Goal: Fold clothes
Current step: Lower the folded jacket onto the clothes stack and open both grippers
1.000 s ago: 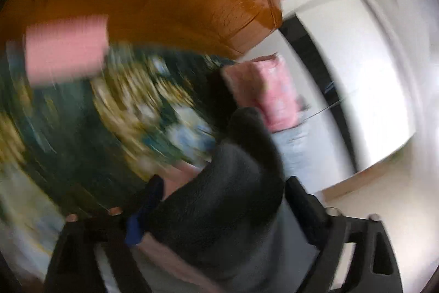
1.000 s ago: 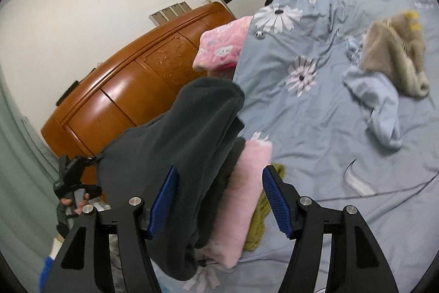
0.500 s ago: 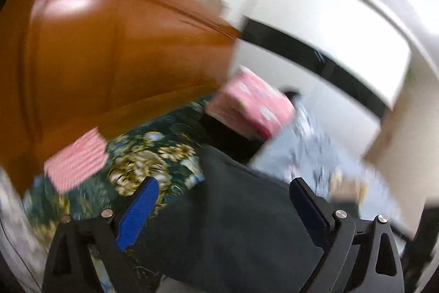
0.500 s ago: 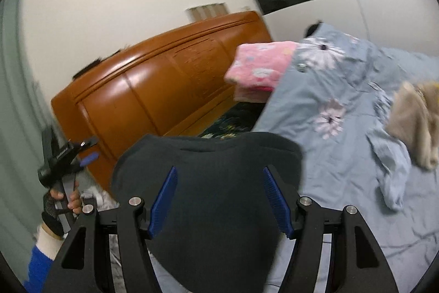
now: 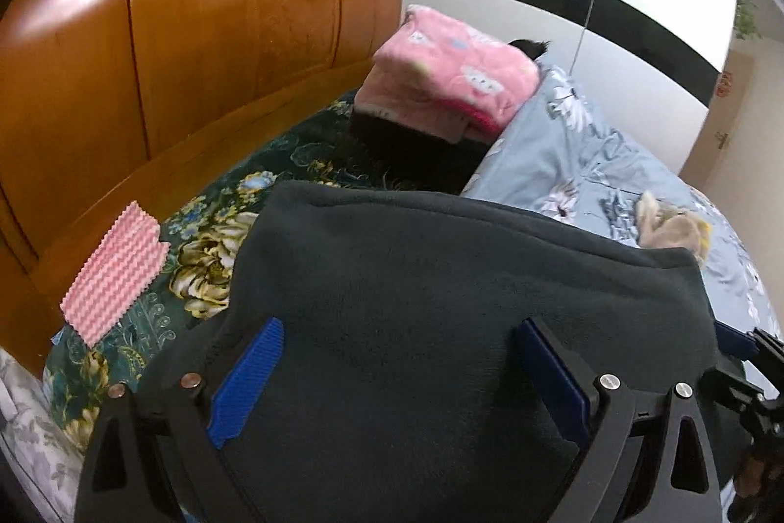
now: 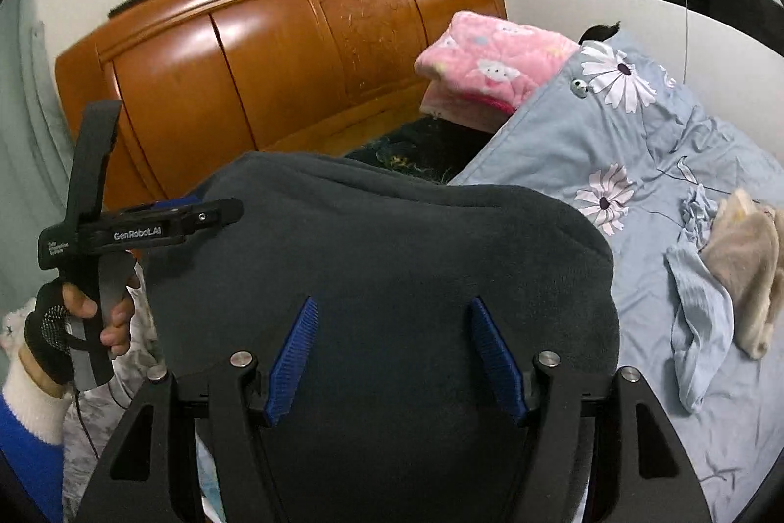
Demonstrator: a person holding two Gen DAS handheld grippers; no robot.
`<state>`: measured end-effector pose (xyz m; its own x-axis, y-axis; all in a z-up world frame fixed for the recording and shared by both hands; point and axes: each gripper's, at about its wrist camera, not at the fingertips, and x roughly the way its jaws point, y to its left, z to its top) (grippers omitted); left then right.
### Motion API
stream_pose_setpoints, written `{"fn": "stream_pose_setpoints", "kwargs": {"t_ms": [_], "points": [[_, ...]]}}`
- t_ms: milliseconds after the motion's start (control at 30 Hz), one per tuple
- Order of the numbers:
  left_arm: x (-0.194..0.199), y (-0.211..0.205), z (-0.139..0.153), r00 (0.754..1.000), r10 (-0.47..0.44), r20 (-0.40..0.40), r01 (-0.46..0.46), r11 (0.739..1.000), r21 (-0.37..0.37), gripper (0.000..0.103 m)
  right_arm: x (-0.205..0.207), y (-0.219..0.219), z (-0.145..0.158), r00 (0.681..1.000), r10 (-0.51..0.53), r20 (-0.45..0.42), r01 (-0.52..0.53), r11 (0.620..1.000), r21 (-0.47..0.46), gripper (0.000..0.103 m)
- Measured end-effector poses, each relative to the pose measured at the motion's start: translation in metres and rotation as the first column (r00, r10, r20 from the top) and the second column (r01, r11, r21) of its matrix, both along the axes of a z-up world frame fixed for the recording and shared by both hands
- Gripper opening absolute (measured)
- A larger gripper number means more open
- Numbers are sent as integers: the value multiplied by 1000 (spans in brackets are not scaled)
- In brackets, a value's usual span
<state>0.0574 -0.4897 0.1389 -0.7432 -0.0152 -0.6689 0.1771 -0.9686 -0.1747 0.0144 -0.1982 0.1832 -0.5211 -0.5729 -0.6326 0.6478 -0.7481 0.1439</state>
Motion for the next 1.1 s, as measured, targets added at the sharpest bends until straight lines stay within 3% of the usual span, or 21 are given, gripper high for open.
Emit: {"fn": "stream_pose_setpoints", "kwargs": {"t_ms": [267, 700, 867, 1100], "points": [[-5, 2, -5, 1000, 14, -10, -14, 1000, -11, 100, -19, 3, -11, 999, -25, 45, 27, 999, -41, 68], [23, 16, 8, 996, 86, -24, -87, 996, -11, 100, 12, 20, 13, 999, -37, 22, 40, 993, -115, 68], [34, 21, 13, 993, 117, -28, -117, 993, -7, 100, 25, 18, 11, 999, -34, 12, 35, 994, -102, 68], [79, 42, 26, 986, 99, -135, -92, 994, 57, 100, 51, 29, 18, 999, -14, -32, 10, 993, -117, 68]]}}
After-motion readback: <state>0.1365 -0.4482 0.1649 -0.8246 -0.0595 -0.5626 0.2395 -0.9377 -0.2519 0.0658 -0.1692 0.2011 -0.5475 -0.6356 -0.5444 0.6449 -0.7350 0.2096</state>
